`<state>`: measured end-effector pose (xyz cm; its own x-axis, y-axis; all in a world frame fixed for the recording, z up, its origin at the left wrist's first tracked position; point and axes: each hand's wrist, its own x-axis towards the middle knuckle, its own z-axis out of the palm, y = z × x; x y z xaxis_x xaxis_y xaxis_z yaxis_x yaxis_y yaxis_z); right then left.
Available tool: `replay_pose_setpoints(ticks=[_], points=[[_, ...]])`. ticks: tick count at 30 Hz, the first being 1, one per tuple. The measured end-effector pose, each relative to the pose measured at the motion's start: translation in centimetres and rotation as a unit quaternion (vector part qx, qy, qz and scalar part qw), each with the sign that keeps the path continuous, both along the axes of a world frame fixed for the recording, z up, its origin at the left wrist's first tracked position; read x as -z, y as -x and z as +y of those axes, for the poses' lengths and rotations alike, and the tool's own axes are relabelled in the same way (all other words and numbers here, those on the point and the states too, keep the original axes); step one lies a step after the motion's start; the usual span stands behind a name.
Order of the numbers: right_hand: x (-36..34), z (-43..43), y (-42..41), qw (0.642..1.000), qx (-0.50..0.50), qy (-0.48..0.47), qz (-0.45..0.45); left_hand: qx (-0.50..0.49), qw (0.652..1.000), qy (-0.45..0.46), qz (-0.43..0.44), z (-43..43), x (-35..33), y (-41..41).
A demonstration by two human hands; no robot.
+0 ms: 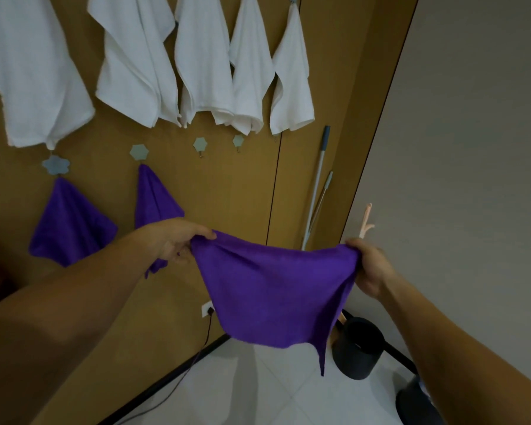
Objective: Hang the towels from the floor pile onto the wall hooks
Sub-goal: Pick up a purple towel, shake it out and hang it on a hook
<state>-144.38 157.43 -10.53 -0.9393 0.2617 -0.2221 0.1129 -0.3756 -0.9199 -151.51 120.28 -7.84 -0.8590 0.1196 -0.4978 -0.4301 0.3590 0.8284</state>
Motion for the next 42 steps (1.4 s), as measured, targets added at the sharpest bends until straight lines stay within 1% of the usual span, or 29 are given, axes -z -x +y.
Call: replay_pose_setpoints(ticks=[3,5,8,10,12,15,17,19,22,25,27,29,32,34,36,39,41,42], points=[[0.5,-0.4,0.2,0.997,0.041,-0.060,-0.007,-0.096,0.989,-0.101,0.045,0.8,0.6,0.6],[0.5,-0.6,0.2,0.996,0.055,-0.077,-0.006,-0.132,0.978,-0.148,0.058,1.0,0.9,0.9],[0.0,-0.8,0.2,0.993,0.085,-0.076,0.006,-0.164,0.968,-0.176,0.073,0.7,1.1,1.5],[-0.3,-0.7,0.4,0.990,0.097,-0.099,0.002,-0.184,0.961,-0.180,0.104,0.4,1.2,2.0],[-0.6,-0.8,0.4,0.989,0.091,-0.121,0.000,-0.194,0.955,-0.170,0.147,0.1,1.2,2.6],[-0.7,-1.2,0.7,0.988,0.084,-0.125,0.021,-0.170,0.958,-0.101,0.208,-0.6,1.1,3.4],[-0.4,-1.7,0.8,0.981,0.087,-0.173,0.018,-0.151,0.961,-0.039,0.227,-1.2,1.4,3.6],[0.4,-2.1,1.1,0.970,0.088,-0.225,0.008,-0.148,0.963,-0.003,0.225,-1.5,1.8,3.7],[1.2,-1.9,2.1,0.959,0.093,-0.267,0.026,-0.169,0.960,-0.025,0.222,-1.5,2.4,3.6],[1.7,-1.5,3.3,0.935,0.066,-0.348,0.023,-0.203,0.955,-0.068,0.207,-1.0,2.6,3.4],[2.1,-1.2,4.1,0.924,0.052,-0.377,0.028,-0.216,0.952,-0.057,0.209,-0.4,2.5,3.2],[2.2,-0.8,4.9,0.919,0.050,-0.391,0.029,-0.222,0.951,-0.053,0.208,0.4,2.1,2.8],[2.2,0.0,6.2,0.929,0.037,-0.367,0.003,-0.236,0.949,-0.081,0.191,1.7,1.6,2.2],[2.2,0.6,6.8,0.933,0.007,-0.359,-0.022,-0.236,0.949,-0.090,0.191,2.4,1.2,1.9],[1.7,1.3,7.2,0.929,-0.050,-0.362,-0.059,-0.225,0.951,-0.065,0.200,2.8,1.1,1.7],[1.0,2.1,7.8,0.904,-0.142,-0.389,-0.102,-0.218,0.955,-0.014,0.203,3.2,1.4,1.4],[0.6,2.3,8.3,0.891,-0.179,-0.403,-0.105,-0.223,0.955,0.009,0.196,3.6,1.7,1.2],[0.5,2.4,8.6,0.890,-0.194,-0.401,-0.096,-0.228,0.954,0.018,0.192,3.9,1.9,1.0]])
